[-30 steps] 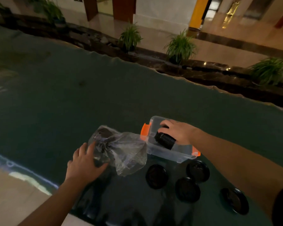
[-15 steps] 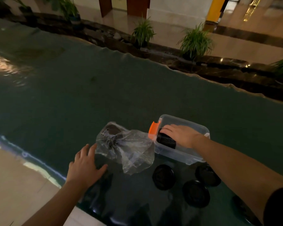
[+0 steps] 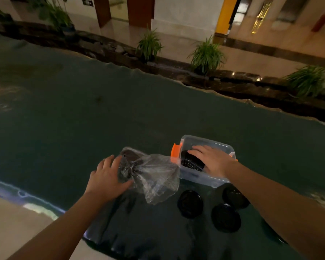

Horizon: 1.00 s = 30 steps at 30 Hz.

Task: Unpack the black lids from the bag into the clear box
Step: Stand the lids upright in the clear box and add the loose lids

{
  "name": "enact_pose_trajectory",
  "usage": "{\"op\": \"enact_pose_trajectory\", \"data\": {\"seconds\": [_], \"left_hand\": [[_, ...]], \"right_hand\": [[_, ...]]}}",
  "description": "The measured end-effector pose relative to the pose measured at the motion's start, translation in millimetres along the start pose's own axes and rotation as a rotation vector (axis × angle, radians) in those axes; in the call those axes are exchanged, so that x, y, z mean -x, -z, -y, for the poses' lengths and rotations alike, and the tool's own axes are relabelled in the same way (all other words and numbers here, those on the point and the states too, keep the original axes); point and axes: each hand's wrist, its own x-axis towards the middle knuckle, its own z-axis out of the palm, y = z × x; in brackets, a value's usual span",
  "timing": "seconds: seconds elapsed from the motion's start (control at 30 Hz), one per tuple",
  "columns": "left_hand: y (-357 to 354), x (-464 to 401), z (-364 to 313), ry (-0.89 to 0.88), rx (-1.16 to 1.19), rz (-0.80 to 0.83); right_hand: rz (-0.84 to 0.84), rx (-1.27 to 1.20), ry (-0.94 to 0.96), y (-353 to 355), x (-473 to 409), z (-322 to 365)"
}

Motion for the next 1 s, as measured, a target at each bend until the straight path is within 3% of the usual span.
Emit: {"op": "enact_pose_trajectory", "data": {"seconds": [0.23, 0.33, 0.5, 0.7, 0.9, 1.0], "left_hand": [[10.5, -21.9, -3.8, -0.12, -0.019, -0.007], [8.1, -27.0, -3.8, -0.168, -0.036, 0.006], [-2.7, -34.1, 1.6, -0.185, -0.044, 0.068], [-15.4, -40.1, 15.1, -0.071, 0.037, 0.201], [-23.6, -36.6, 20.1, -0.134, 0.057, 0.212], [-25.6, -34.7, 19.5, -0.143, 0.073, 0.19]], "right_hand": [[-0.33, -0.217, -0.045, 33.9, 36.6, 69.3], [-0.359, -0.277, -0.026, 31.1, 41.0, 107.8], [-0.229, -0.258, -0.063, 5.4, 31.3, 145.8], [0.022, -0.298, -0.056, -30.6, 4.1, 159.3], [0.231, -0.311, -0.057, -47.8, -41.8, 164.8], [0.137, -0.468, -0.012, -50.0, -53.2, 168.6]]}}
